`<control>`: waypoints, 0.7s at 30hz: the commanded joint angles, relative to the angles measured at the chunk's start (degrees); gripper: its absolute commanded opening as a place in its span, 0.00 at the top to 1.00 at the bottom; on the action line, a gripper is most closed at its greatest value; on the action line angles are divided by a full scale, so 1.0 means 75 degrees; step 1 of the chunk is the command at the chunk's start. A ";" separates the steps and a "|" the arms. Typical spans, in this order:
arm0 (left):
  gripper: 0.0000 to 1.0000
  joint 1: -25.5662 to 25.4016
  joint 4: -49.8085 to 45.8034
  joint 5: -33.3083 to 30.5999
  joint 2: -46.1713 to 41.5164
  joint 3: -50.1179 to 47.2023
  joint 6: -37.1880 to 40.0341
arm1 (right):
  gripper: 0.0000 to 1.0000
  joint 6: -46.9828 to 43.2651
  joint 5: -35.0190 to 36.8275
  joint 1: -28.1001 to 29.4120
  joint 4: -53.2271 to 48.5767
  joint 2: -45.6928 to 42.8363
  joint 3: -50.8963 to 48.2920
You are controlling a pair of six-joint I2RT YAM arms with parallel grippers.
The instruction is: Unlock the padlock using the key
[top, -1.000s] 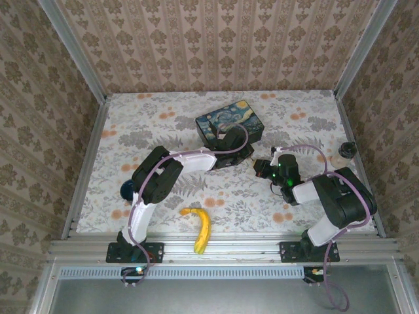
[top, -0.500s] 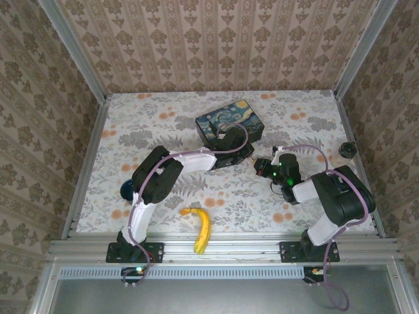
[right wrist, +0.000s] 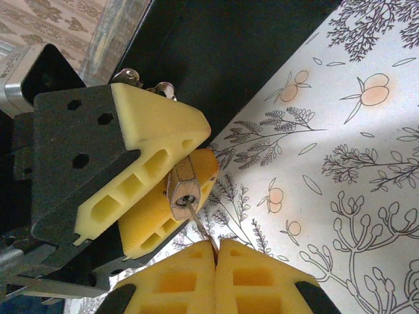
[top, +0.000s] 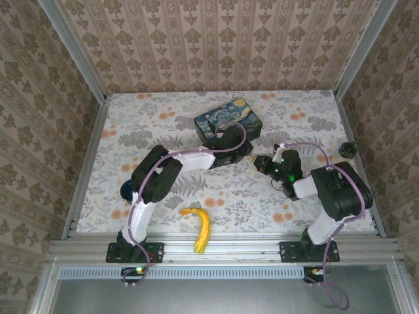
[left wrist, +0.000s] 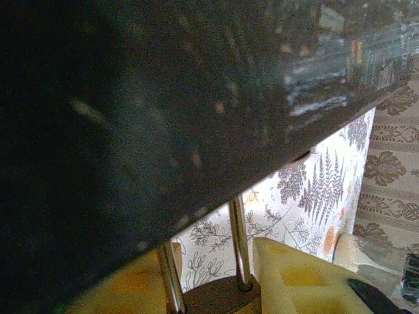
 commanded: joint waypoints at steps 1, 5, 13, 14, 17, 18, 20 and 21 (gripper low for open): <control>1.00 -0.0271 -0.0226 0.1473 0.0461 -0.0210 -0.0898 | 1.00 0.0367 -0.0451 -0.0055 0.0933 0.0046 0.0416; 1.00 -0.0279 -0.0215 0.1491 0.0475 -0.0207 -0.0911 | 1.00 0.0654 -0.0624 -0.0129 0.0867 0.0034 0.0506; 1.00 -0.0286 -0.0168 0.1514 0.0498 -0.0172 -0.0926 | 1.00 0.0986 -0.0556 -0.0146 0.0127 -0.0117 0.0702; 1.00 -0.0289 -0.0151 0.1525 0.0498 -0.0172 -0.0932 | 1.00 0.1042 -0.0549 -0.0141 0.0031 -0.0139 0.0720; 1.00 -0.0288 -0.0098 0.1536 0.0501 -0.0196 -0.0952 | 1.00 0.1109 -0.0486 -0.0148 -0.0271 -0.0232 0.0791; 1.00 -0.0282 -0.0095 0.1537 0.0511 -0.0196 -0.0953 | 1.00 0.1071 -0.0474 -0.0135 -0.0339 -0.0278 0.0812; 1.00 -0.0290 -0.0086 0.1549 0.0507 -0.0184 -0.0944 | 1.00 0.0887 -0.0359 -0.0113 -0.0550 -0.0378 0.0815; 1.00 -0.0292 -0.0086 0.1549 0.0525 -0.0173 -0.0955 | 1.00 0.0741 -0.0291 -0.0072 -0.0709 -0.0442 0.0845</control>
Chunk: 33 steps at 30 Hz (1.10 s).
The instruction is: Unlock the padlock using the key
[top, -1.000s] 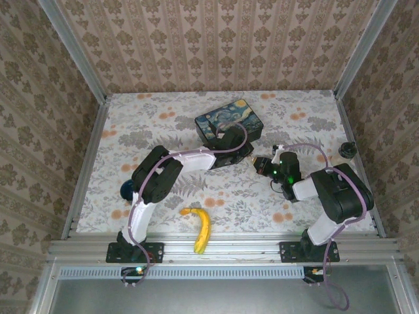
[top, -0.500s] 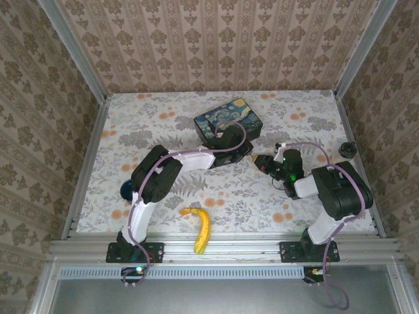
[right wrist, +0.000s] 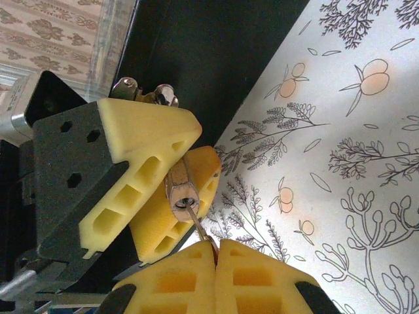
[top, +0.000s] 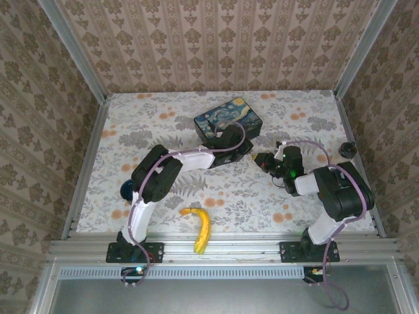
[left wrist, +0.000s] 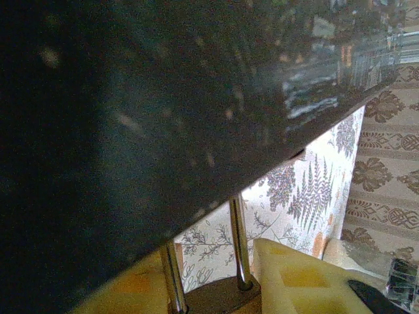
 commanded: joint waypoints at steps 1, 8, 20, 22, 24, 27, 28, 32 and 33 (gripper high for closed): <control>1.00 -0.0343 -0.0327 0.1494 0.0475 -0.0163 -0.0807 | 1.00 -0.0336 0.0219 0.0173 -0.0123 -0.0392 0.0479; 1.00 -0.0366 -0.0348 0.1517 0.0516 -0.0079 -0.0804 | 1.00 -0.0738 0.0620 0.0394 -0.0753 -0.0708 0.0658; 1.00 -0.0384 -0.0202 0.1576 0.0480 -0.0136 -0.0817 | 1.00 0.0188 0.0504 0.0356 -0.0322 -0.0450 0.0887; 1.00 -0.0391 -0.0176 0.1576 0.0468 -0.0146 -0.0810 | 1.00 0.0329 0.0526 0.0327 -0.0354 -0.0495 0.0921; 1.00 -0.0390 -0.0144 0.1587 0.0458 -0.0172 -0.0811 | 1.00 0.0247 0.0469 0.0314 -0.0363 -0.0544 0.0971; 1.00 -0.0386 -0.0114 0.1611 0.0458 -0.0184 -0.0818 | 1.00 0.0091 0.0410 0.0314 -0.0541 -0.0568 0.1101; 1.00 -0.0386 -0.0103 0.1620 0.0443 -0.0184 -0.0817 | 1.00 0.0070 0.0391 0.0316 -0.0542 -0.0556 0.1125; 1.00 -0.0389 -0.0013 0.1690 0.0435 -0.0207 -0.0821 | 1.00 -0.0157 0.0015 0.0267 -0.0611 -0.0403 0.1414; 1.00 -0.0386 0.0011 0.1710 0.0434 -0.0209 -0.0829 | 1.00 -0.0181 -0.0093 0.0271 -0.0556 -0.0322 0.1496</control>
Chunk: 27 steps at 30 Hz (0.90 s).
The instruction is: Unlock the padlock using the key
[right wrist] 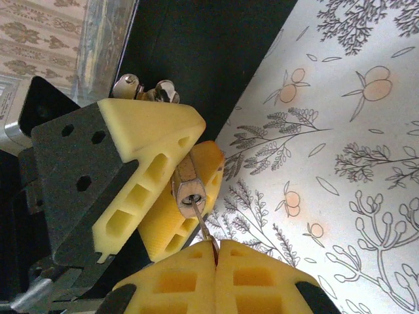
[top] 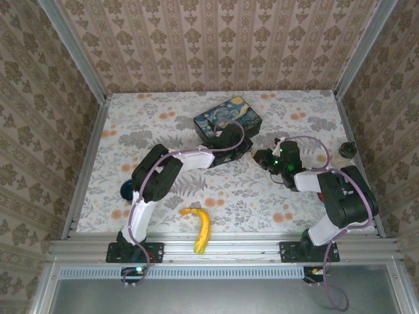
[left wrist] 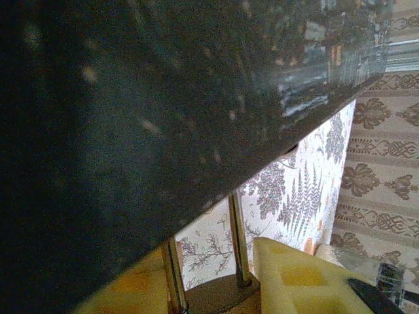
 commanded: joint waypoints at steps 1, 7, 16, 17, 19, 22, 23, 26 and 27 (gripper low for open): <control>1.00 -0.0438 -0.0264 0.1750 0.0376 -0.0224 -0.0701 | 1.00 -0.0213 -0.0620 0.0035 0.1182 0.0189 0.0860; 1.00 -0.0431 -0.0180 0.1835 0.0296 -0.0301 -0.0694 | 1.00 -0.0232 -0.1540 -0.0137 0.1535 0.0722 0.1346; 1.00 -0.0395 0.0258 0.1841 0.0189 -0.0566 -0.0630 | 1.00 0.0190 -0.2304 -0.0368 0.2363 0.1404 0.1684; 1.00 -0.0390 0.0367 0.1817 0.0165 -0.0638 -0.0624 | 1.00 0.0283 -0.2265 -0.0391 0.2391 0.1439 0.1675; 1.00 -0.0353 0.0450 0.1775 0.0120 -0.0745 -0.0628 | 1.00 0.0517 -0.2242 -0.0416 0.2669 0.1531 0.1649; 1.00 -0.0334 0.0424 0.1764 0.0071 -0.0746 -0.0580 | 1.00 0.0964 -0.2248 -0.0435 0.3163 0.1750 0.1649; 1.00 -0.0352 0.0385 0.1780 0.0065 -0.0716 -0.0552 | 1.00 0.1145 -0.2215 -0.0436 0.3295 0.1819 0.1660; 1.00 -0.0377 0.0382 0.1836 0.0095 -0.0656 -0.0550 | 1.00 0.1622 -0.2090 -0.0473 0.3572 0.2022 0.1699; 1.00 -0.0378 0.0382 0.1848 0.0095 -0.0656 -0.0547 | 1.00 0.1749 -0.2013 -0.0494 0.3634 0.2040 0.1685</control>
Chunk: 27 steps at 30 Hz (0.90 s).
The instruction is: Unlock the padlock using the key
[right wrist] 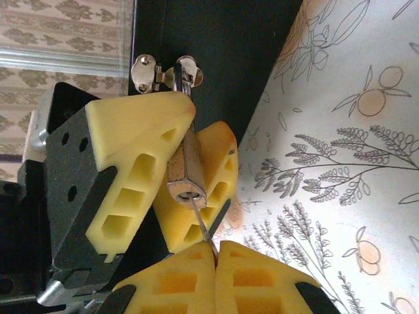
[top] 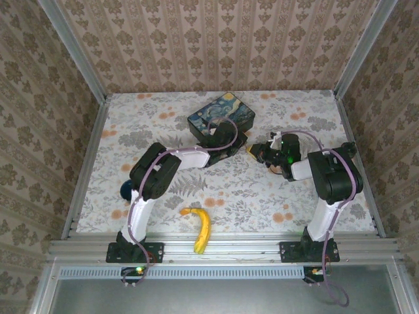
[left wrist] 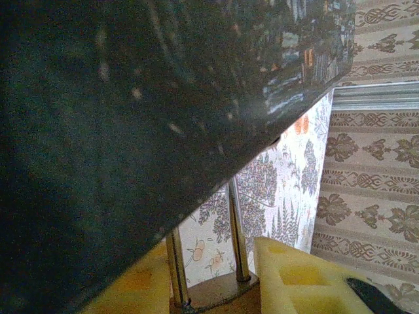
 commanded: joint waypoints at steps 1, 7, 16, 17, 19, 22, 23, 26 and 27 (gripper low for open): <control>1.00 -0.0723 -0.0690 0.1994 0.0098 -0.0245 -0.0411 | 1.00 0.0650 0.0406 0.0050 0.1893 0.0069 0.0736; 1.00 -0.0680 -0.0762 0.1977 0.0029 -0.0347 -0.0423 | 1.00 -0.0368 0.0896 0.0036 0.0195 -0.0671 0.0806; 1.00 -0.0674 -0.0790 0.2064 0.0051 -0.0230 -0.0402 | 1.00 -0.1432 0.1285 0.0048 -0.1483 -0.1266 0.1073; 1.00 -0.0676 -0.0794 0.2064 0.0039 -0.0230 -0.0400 | 1.00 -0.1434 0.1270 0.0048 -0.1485 -0.1223 0.1088; 1.00 -0.0674 -0.0790 0.2052 0.0003 -0.0253 -0.0399 | 1.00 -0.1465 0.1319 0.0048 -0.1473 -0.1150 0.1080; 1.00 -0.0678 -0.0798 0.2041 -0.0036 -0.0265 -0.0397 | 1.00 -0.1522 0.1475 0.0057 -0.1495 -0.1096 0.1024; 1.00 -0.0687 -0.0792 0.2041 -0.0033 -0.0271 -0.0395 | 1.00 -0.1539 0.1528 0.0059 -0.1517 -0.1083 0.1010; 1.00 -0.0705 -0.0774 0.2041 -0.0039 -0.0265 -0.0346 | 1.00 -0.1546 0.1577 0.0071 -0.1508 -0.1101 0.0974; 1.00 -0.0723 -0.0776 0.2032 -0.0043 -0.0274 -0.0308 | 1.00 -0.1542 0.1585 0.0079 -0.1519 -0.1127 0.0961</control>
